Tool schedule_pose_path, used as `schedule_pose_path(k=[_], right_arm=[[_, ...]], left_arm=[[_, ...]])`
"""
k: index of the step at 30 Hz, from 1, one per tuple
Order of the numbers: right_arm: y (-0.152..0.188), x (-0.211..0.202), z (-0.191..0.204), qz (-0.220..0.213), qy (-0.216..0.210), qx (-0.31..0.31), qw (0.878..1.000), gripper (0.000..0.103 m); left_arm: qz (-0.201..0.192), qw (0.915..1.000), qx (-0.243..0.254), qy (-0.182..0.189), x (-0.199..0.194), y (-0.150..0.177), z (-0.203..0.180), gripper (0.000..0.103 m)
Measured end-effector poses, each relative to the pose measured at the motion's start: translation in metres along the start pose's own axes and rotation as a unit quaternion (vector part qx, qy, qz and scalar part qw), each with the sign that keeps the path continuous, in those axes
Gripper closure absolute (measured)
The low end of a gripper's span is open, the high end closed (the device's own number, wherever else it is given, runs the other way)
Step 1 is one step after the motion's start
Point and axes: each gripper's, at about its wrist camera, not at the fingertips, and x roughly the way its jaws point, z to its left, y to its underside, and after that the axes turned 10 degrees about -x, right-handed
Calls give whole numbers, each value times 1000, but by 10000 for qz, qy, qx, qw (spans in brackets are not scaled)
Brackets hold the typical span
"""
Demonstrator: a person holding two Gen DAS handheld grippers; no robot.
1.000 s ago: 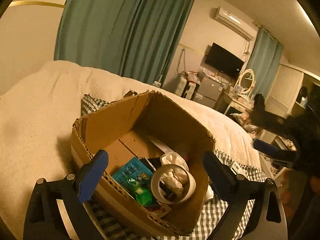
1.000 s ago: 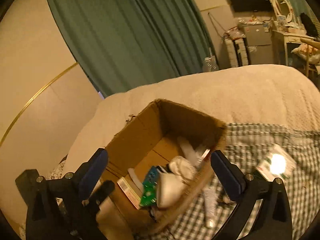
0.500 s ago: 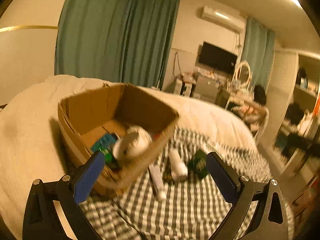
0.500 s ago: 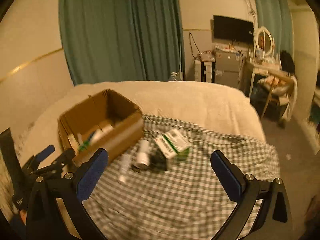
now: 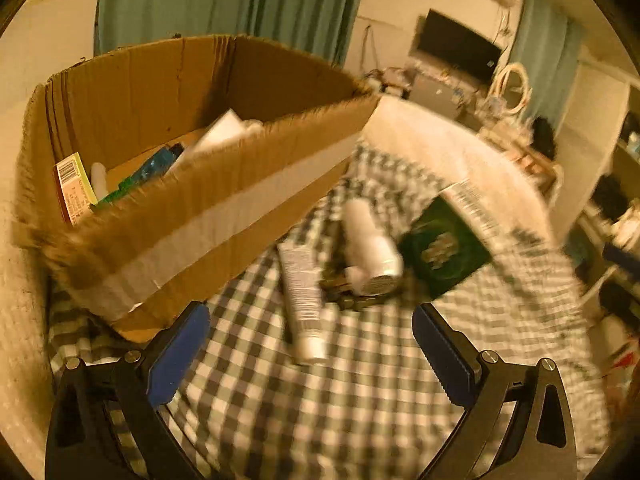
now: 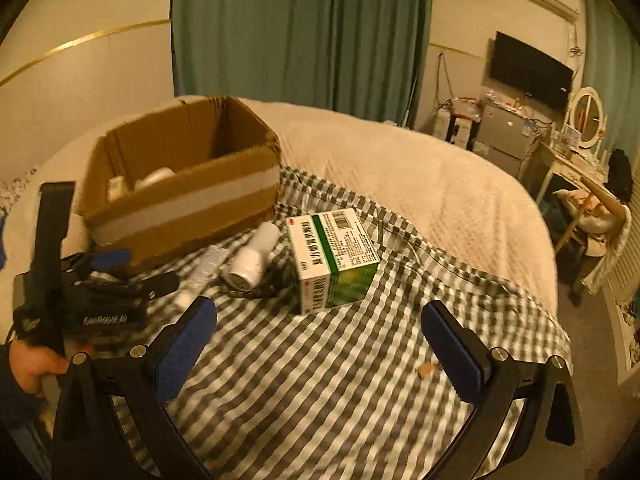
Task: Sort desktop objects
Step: 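Move both open tools back over the items on the bed, then grasp the white tube with left tool while right tool grasps the green medicine box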
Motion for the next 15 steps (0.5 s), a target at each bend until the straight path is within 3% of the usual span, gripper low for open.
schedule_pose_path(k=[3, 8, 11, 12, 14, 15], right_arm=[[-1, 40, -12, 45, -189, -69, 9998, 0], [-6, 100, -16, 155, -286, -375, 9988, 0], [-6, 128, -18, 247, -394, -324, 9984, 1], [-4, 134, -19, 264, -468, -246, 9983, 4], [3, 139, -22, 266, -515, 79, 9983, 24], [5, 139, -25, 284, -531, 235, 9979, 24]], left_arm=[[235, 9992, 118, -289, 25, 8, 1, 0], [459, 9976, -322, -407, 53, 12, 13, 0], [531, 9970, -92, -548, 66, 14, 8, 0], [536, 9965, -28, -638, 68, 16, 7, 0], [546, 9957, 2, -747, 69, 16, 7, 0], [558, 9956, 1, -758, 68, 16, 7, 2]])
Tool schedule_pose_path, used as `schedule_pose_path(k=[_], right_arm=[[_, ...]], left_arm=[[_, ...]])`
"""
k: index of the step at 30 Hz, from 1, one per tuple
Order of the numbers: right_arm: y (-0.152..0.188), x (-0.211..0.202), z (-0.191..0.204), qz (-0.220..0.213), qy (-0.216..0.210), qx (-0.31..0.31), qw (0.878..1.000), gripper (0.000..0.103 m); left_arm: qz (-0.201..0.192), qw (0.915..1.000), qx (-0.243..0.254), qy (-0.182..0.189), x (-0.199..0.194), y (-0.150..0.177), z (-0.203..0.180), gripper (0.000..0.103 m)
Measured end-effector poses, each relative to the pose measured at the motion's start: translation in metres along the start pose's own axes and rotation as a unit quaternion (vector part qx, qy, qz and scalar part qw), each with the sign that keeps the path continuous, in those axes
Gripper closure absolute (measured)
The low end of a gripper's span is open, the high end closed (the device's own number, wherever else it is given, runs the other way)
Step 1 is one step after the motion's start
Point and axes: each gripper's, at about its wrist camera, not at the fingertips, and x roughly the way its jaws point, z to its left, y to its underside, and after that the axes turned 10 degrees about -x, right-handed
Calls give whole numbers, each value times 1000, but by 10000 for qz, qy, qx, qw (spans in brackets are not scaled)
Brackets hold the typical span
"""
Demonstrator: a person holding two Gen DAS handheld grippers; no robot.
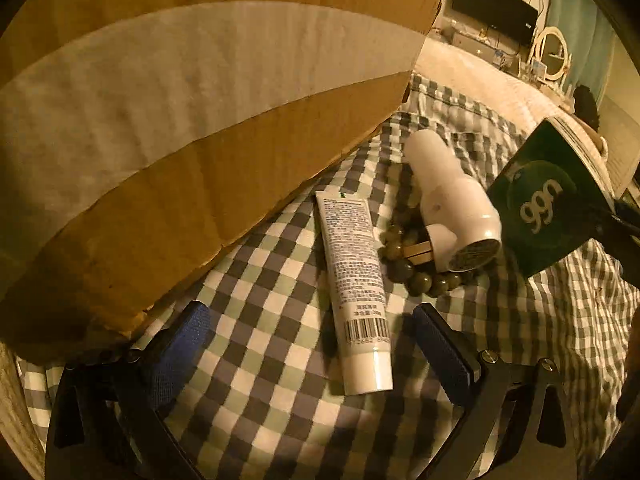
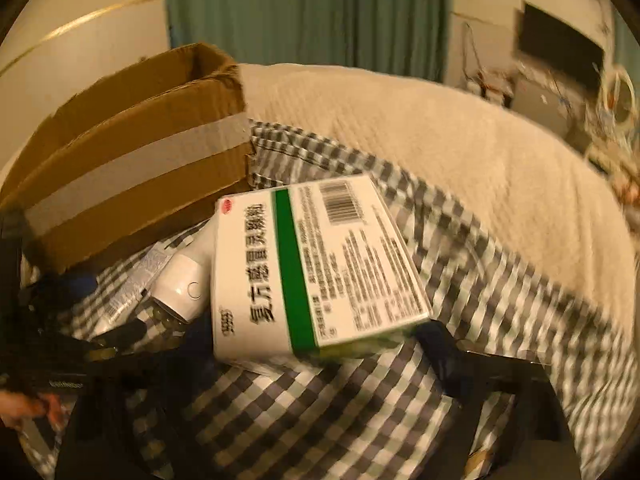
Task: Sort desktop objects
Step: 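Grasp the white tube with left tool while right tool grasps the green medicine box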
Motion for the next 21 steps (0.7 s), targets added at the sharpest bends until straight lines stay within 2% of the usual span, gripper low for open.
schedule_pose_path(k=[2, 4, 5, 6, 7, 8, 15, 21], right_arm=[[10, -8, -3, -61, 38, 331, 9994, 24], [17, -19, -1, -42, 84, 415, 9991, 24], [21, -25, 0, -21, 119, 484, 9988, 24], [25, -32, 1, -2, 146, 555, 9984, 24], [32, -43, 0, 43, 177, 687, 9975, 24], [37, -51, 0, 66, 209, 798, 9966, 24], [62, -138, -1, 72, 606, 1233, 9905, 25], [61, -201, 5, 5, 912, 1405, 9859, 25]], left_arm=[[29, 10000, -1, 4, -2, 0, 1, 8], [22, 10000, -8, 34, -4, 1, 3, 20], [39, 9999, 61, 90, -7, 2, 2, 38], [49, 9998, 160, 98, -9, 3, 1, 50], [75, 9995, 291, 138, -13, 4, -1, 58], [82, 9992, 324, 195, -15, 4, -3, 79], [194, 9974, 393, 579, -45, 6, -3, 79], [-326, 9935, 669, 868, -107, 3, -13, 79]])
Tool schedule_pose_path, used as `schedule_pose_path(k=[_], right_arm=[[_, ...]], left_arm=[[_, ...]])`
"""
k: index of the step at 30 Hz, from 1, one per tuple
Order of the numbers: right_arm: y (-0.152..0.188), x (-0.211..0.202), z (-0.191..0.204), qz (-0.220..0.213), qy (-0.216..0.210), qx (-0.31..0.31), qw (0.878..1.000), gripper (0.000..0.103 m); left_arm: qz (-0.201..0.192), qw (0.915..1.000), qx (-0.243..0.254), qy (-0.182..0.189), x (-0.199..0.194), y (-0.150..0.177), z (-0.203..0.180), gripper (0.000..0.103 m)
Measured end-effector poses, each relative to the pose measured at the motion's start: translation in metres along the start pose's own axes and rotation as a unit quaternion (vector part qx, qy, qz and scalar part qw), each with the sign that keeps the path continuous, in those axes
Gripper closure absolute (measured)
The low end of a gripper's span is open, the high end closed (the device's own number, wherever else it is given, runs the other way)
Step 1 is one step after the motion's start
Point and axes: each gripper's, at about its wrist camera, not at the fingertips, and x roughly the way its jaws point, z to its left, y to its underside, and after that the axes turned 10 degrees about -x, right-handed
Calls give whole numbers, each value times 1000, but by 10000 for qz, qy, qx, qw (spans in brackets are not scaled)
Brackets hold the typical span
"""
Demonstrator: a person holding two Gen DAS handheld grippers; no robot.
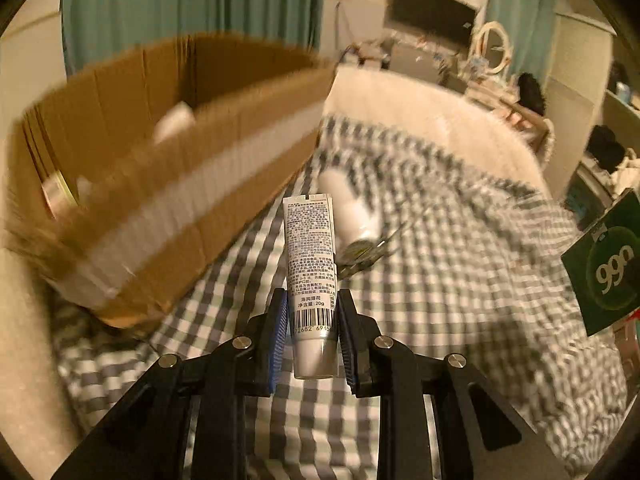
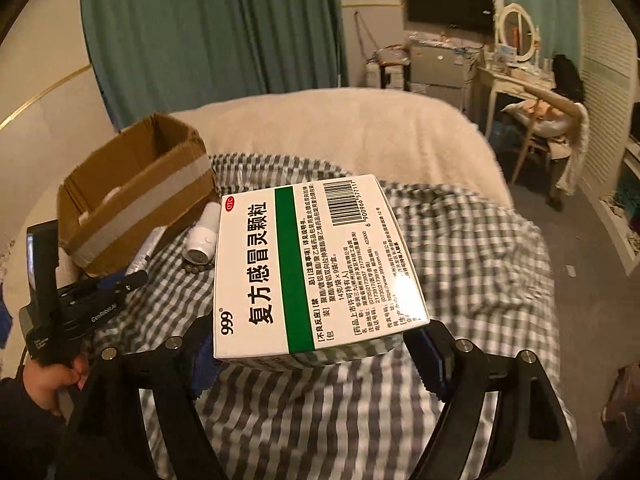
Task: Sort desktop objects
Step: 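Carry both items over the cardboard box and open both tools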
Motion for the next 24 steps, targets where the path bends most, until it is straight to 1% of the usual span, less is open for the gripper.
schedule_pose_path(k=[3, 6, 8, 11, 13, 15, 17, 19, 20, 21, 22, 24], right_arm=[[-8, -32, 10, -176, 42, -1, 9998, 25], [-27, -59, 30, -329, 105, -160, 9993, 25], [-42, -79, 48, -526, 86, -317, 9981, 25], [-63, -94, 74, -746, 57, -477, 9961, 25], [-79, -98, 93, -849, -80, -543, 9949, 25], [-93, -97, 110, -903, -165, -606, 9939, 25], [-114, -86, 133, -947, -301, -705, 9926, 25], [-132, -72, 152, -975, -433, -758, 9914, 25], [-137, -66, 158, -997, -482, -744, 9911, 25], [-149, -52, 169, -971, -656, -720, 9905, 25], [-155, -42, 176, -962, -746, -690, 9902, 25], [-167, -15, 190, -899, -926, -633, 9896, 25]], left_arm=[[-354, 9991, 71, 221, -36, -12, -1, 79], [-715, 9964, 223, 387, -63, -26, -3, 79], [-916, 9941, 283, 498, -81, -34, 1, 79], [-1137, 9906, 234, 727, -100, -48, 5, 79], [-1264, 9880, 109, 882, -110, -61, 13, 79], [-1393, 9849, -38, 1026, -121, -77, 24, 79], [-1582, 9815, -150, 1064, -132, -101, 41, 79], [-1703, 9797, -224, 1034, -132, -123, 57, 79], [-1757, 9794, -251, 962, -130, -134, 67, 79], [-1795, 9793, -305, 880, -126, -144, 80, 79], [-1727, 9806, -386, 843, -118, -151, 95, 79], [-1584, 9818, -657, 812, -101, -155, 122, 79]])
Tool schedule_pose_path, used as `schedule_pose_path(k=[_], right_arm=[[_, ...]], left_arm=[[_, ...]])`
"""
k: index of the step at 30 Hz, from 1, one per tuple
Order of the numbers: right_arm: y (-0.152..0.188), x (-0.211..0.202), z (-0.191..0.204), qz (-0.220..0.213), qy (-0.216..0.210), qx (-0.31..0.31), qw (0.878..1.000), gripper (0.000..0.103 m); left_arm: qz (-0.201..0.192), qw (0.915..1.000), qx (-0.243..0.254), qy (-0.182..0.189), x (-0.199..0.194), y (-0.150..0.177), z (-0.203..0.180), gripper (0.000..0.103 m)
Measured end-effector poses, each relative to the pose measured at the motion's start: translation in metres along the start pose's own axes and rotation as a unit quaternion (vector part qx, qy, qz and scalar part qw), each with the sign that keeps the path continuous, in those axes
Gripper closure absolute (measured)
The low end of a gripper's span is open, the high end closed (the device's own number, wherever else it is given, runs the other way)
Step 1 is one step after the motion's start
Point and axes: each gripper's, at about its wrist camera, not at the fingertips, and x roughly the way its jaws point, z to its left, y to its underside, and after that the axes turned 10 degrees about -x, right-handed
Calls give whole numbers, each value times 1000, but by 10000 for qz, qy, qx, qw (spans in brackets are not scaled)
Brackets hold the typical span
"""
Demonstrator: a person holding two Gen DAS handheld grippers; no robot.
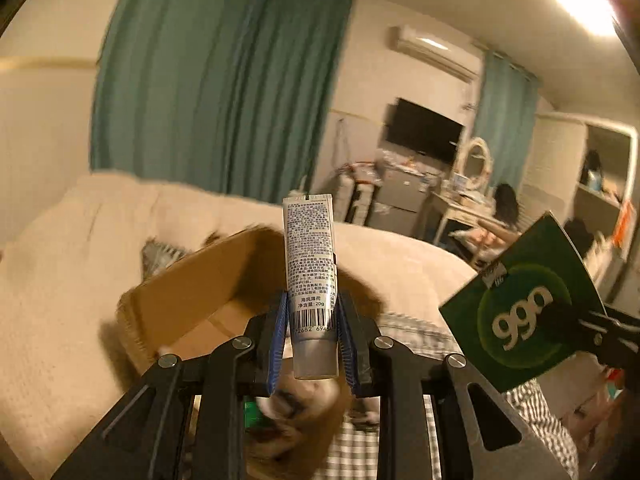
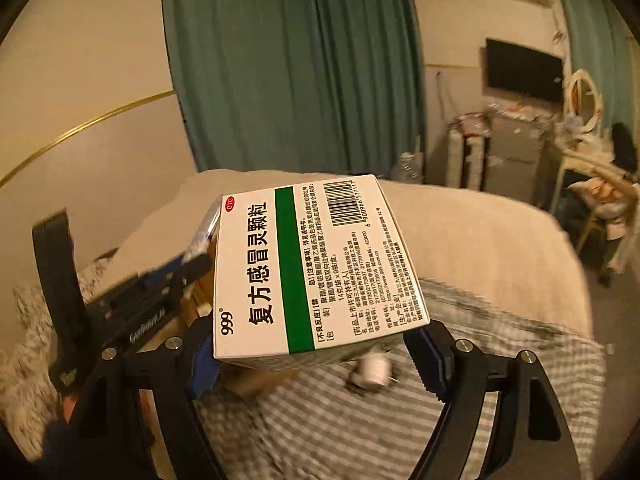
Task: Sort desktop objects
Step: 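Carry both items over the cardboard box and open both tools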
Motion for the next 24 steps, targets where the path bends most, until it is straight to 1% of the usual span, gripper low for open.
schedule_pose_path(k=[2, 3, 4, 6, 8, 10, 11, 12, 14, 16, 18, 19, 20, 21, 22, 24], right_arm=[[-7, 36, 6, 77, -167, 138, 9997, 25], [-11, 60, 9, 126, -286, 247, 9992, 25], [-14, 73, 9, 126, -333, 332, 9988, 25], [-20, 104, 11, 117, -451, 559, 9973, 24], [-24, 120, 11, 17, -487, 732, 9961, 21], [-27, 133, 8, -59, -419, 918, 9949, 13], [-28, 134, 6, -68, -316, 1013, 9943, 9], [-27, 132, 6, -110, -251, 1073, 9939, 8], [-26, 119, 1, -247, -172, 1199, 9923, 7], [-21, 102, -3, -291, -71, 1221, 9921, 7], [-17, 81, -9, -340, 14, 1183, 9924, 7], [-8, 63, -13, -347, 110, 1132, 9929, 7], [-4, 52, -15, -342, 173, 1106, 9931, 7], [6, 32, -20, -348, 288, 1066, 9933, 7], [14, 18, -23, -363, 340, 1039, 9933, 7], [33, -10, -31, -306, 519, 937, 9938, 7]], left_arm=[[154, 9996, -135, -189, 20, 5, 25, 79], [228, 9993, -110, -289, 27, 6, 31, 79], [337, 9986, -54, -395, 38, 5, 39, 79], [403, 9985, -133, -354, 49, 6, 49, 79], [474, 9981, -263, -286, 58, 8, 56, 79], [483, 9984, -244, -148, 61, 12, 56, 77], [486, 9986, -168, -113, 61, 15, 54, 73], [503, 9986, -93, -119, 64, 16, 53, 58], [523, 9986, 31, -121, 64, 20, 47, 35], [458, 9989, 124, -19, 56, 24, 39, 32], [459, 9988, 192, 10, 48, 28, 31, 27], [435, 9988, 215, -1, 43, 30, 28, 25], [411, 9988, 252, 5, 36, 33, 21, 21], [399, 9988, 276, 23, 29, 36, 15, 18], [384, 9988, 289, 52, 21, 40, 7, 17], [371, 9989, 279, 106, 10, 46, -6, 9]])
